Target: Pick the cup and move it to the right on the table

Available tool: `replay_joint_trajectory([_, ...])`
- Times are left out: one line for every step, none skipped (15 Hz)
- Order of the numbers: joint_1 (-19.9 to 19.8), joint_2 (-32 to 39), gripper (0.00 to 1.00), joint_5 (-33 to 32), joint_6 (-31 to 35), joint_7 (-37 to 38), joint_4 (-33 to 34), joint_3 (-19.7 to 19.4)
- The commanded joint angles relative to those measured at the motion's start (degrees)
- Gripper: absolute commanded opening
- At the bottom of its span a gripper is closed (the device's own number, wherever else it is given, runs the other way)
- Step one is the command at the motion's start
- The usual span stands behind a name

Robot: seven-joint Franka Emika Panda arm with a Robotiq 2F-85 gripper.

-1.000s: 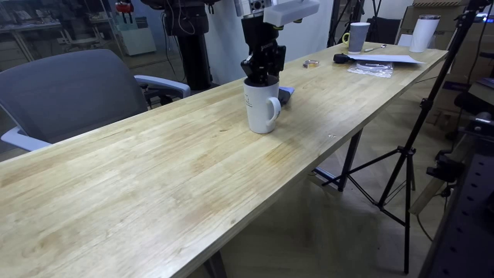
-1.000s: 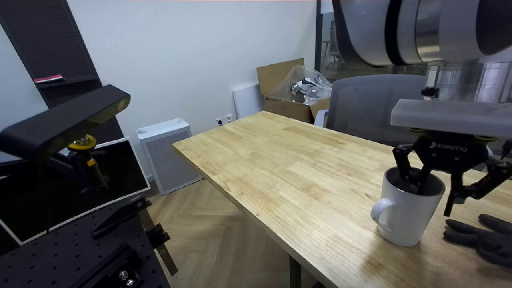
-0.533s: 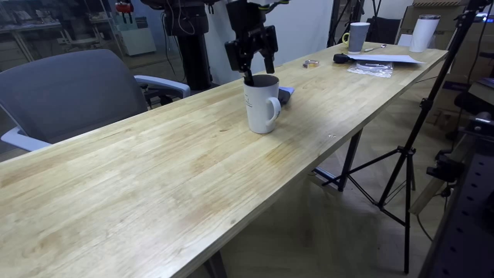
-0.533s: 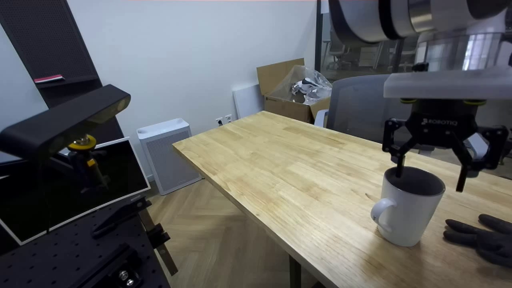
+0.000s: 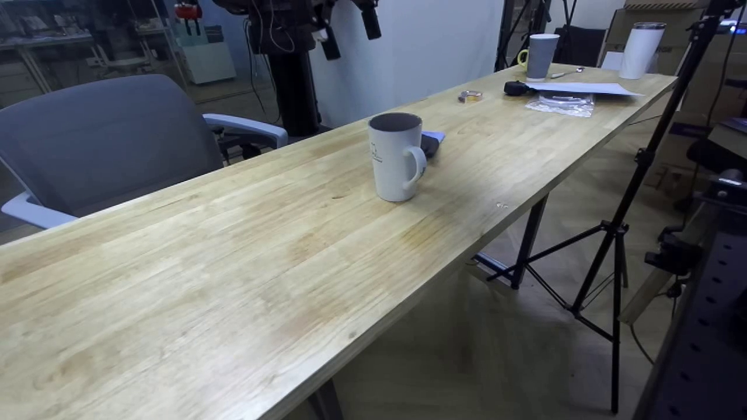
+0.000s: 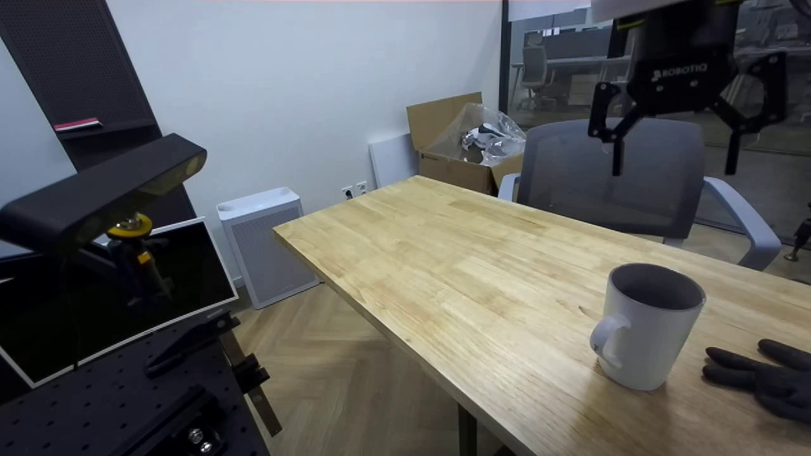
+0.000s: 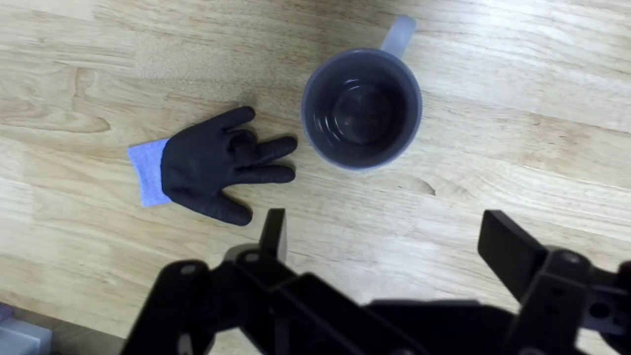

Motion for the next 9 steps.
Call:
replay_joint_trajectory([0.6,-2.15,1.0,-1.37,-4.01,1.3,1.36,0.82])
replay_joint_trajectory([0.59,-2.46,1.0,-1.19,-4.82,0.94,1.28,1.07])
replay_joint_trajectory([-0.06,-1.67,1.0,-0.67,-2.73,0.13,0.82,1.21])
replay_joint_trajectory([0.03,-1.96,1.0,-0.71,-3.3,0.12,0.82,1.36])
replay_joint_trajectory([0.07,-2.06,1.0,-0.75,-3.54,0.12,0.82,1.43])
replay_joint_trajectory([0.08,-2.05,1.0,-0.79,-3.6,0.12,0.81,1.46])
replay_joint_trajectory([0.07,-2.05,1.0,-0.83,-3.63,0.11,0.81,1.46])
replay_joint_trajectory([0.07,-2.05,1.0,-0.85,-3.65,0.11,0.81,1.46])
replay_joint_trajectory([0.07,-2.05,1.0,-0.87,-3.66,0.11,0.81,1.46])
